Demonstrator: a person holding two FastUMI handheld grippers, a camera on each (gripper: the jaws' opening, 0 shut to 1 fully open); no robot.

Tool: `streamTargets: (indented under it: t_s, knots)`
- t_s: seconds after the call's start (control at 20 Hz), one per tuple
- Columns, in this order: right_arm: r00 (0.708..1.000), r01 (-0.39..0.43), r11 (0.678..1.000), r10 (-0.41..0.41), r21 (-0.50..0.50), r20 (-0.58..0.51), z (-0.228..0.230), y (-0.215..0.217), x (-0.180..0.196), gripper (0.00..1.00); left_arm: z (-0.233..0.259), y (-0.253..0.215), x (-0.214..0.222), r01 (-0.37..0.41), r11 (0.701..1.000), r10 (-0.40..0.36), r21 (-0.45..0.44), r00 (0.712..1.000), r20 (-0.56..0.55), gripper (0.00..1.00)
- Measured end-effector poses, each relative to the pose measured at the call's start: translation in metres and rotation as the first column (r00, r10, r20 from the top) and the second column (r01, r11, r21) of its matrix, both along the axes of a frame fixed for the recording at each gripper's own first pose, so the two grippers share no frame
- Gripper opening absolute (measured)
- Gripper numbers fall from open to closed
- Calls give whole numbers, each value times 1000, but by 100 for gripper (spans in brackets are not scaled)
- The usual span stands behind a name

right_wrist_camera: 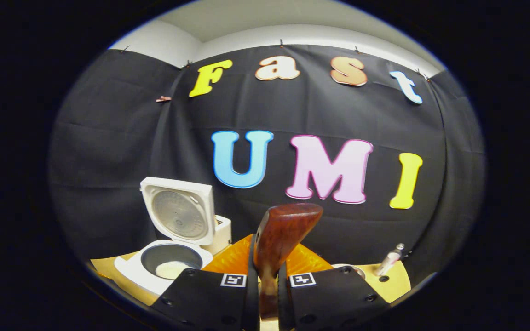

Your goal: Close the left gripper, press the button to open the rice cooker; take a wooden spoon from the chopstick holder with the right hand, scoop a spoonful of rice and pour it into the rice cooker, then put the wooden spoon back into the chopstick holder.

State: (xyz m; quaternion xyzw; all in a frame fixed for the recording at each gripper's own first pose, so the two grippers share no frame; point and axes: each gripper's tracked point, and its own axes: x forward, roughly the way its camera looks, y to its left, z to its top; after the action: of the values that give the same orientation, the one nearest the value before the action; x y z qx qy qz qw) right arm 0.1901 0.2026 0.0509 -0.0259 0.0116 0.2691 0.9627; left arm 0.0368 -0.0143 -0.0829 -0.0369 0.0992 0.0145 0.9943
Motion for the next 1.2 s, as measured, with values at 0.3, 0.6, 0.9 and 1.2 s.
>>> streamTargets:
  t_s: [0.3,0.6,0.9,1.2]
  knots:
    - [984,162,986,-158,41,-80,-22,-108,32,19,9,-56,14,23,1000,-23,-15,1000,-8,95]
    - [952,268,962,-257,46,-163,-63,-187,51,19,9,-75,27,6,1000,-6,1,999,-34,96]
    - [906,342,934,-301,99,-297,-122,-238,63,19,22,-90,40,-34,999,36,34,998,-52,96]
    - [854,380,919,-305,105,-422,-190,-263,66,20,41,-97,46,-142,988,144,60,989,-24,96]
